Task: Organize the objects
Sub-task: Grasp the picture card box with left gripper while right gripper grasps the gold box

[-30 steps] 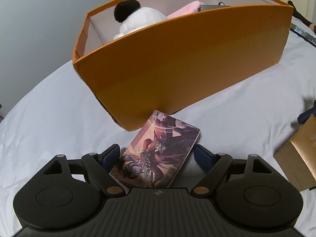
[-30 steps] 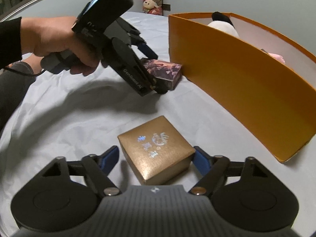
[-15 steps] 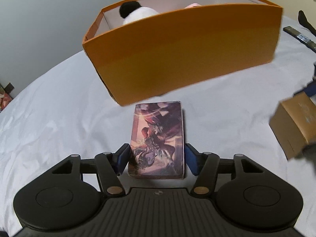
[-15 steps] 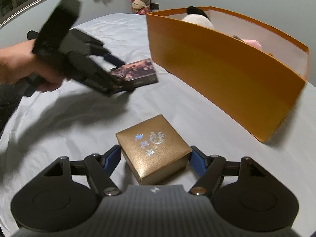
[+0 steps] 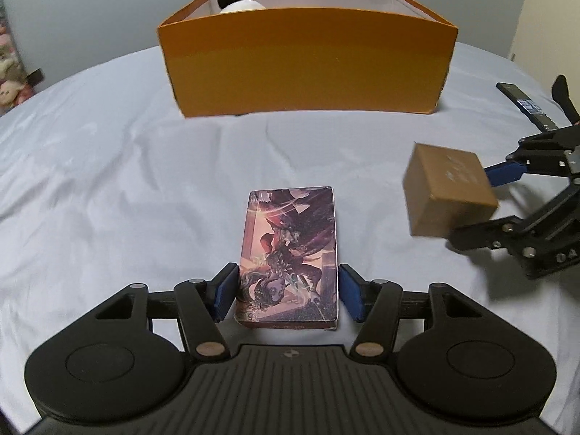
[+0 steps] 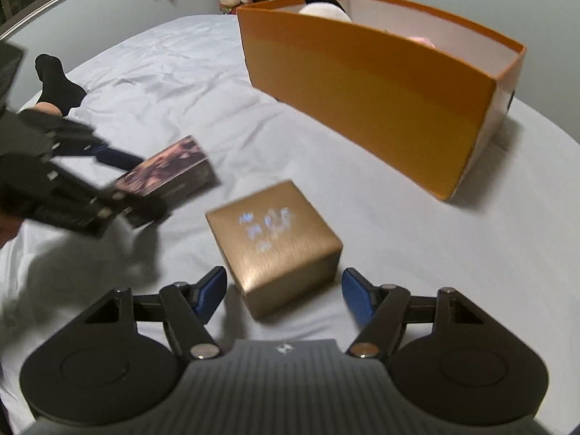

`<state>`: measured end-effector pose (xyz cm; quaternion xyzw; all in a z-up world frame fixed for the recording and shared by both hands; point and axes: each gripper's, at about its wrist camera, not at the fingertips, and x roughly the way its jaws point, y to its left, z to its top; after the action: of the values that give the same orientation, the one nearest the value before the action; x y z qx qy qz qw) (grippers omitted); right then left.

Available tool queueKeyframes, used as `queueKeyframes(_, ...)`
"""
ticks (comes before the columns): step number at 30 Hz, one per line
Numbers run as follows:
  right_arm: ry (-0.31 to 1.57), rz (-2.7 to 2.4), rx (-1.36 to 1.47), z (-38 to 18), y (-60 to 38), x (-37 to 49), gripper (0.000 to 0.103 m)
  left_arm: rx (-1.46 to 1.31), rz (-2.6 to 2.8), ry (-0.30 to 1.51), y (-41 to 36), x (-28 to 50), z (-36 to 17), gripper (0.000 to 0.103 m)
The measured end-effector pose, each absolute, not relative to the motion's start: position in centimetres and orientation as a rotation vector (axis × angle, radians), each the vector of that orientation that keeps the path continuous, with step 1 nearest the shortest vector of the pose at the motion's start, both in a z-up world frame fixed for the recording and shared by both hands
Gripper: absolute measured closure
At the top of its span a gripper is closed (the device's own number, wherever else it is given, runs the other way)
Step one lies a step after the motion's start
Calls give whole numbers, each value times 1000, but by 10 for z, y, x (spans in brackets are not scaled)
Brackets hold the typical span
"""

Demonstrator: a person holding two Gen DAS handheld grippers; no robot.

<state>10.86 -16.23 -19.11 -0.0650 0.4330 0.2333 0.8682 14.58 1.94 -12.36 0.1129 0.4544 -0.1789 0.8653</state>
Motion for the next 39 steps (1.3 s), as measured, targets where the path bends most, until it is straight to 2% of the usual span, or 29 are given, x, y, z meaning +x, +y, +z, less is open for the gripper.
queueKeyframes(2,902,489,-142,-194,-163,107,28,214,-351,930,18,138,-123,35)
queueKeyframes(4,879,482,-158,-194,-163,105,14,175,-345,882,20,133,-121,33)
queueKeyframes(5,867,484,-164,-194,-164,105,12,161,-336,872,21,136,-123,33)
queueKeyframes(17,839,529,-178,-193,-154,120,12,158,-273,896,5,156,-138,26)
queueKeyframes(25,804,522,-144,-200,-151,119,12,151,-276,871,9,151,-140,34)
queueKeyframes(28,803,517,-117,-205,-154,121,13,150,-261,861,8,146,-140,35)
queueKeyframes(31,800,538,-102,-205,-155,120,26,158,-253,856,7,141,-139,36)
queueKeyframes(35,804,530,-106,-202,-158,114,32,151,-248,871,8,136,-136,36)
queueKeyframes(39,813,525,-102,-196,-163,106,33,145,-251,878,8,128,-131,36)
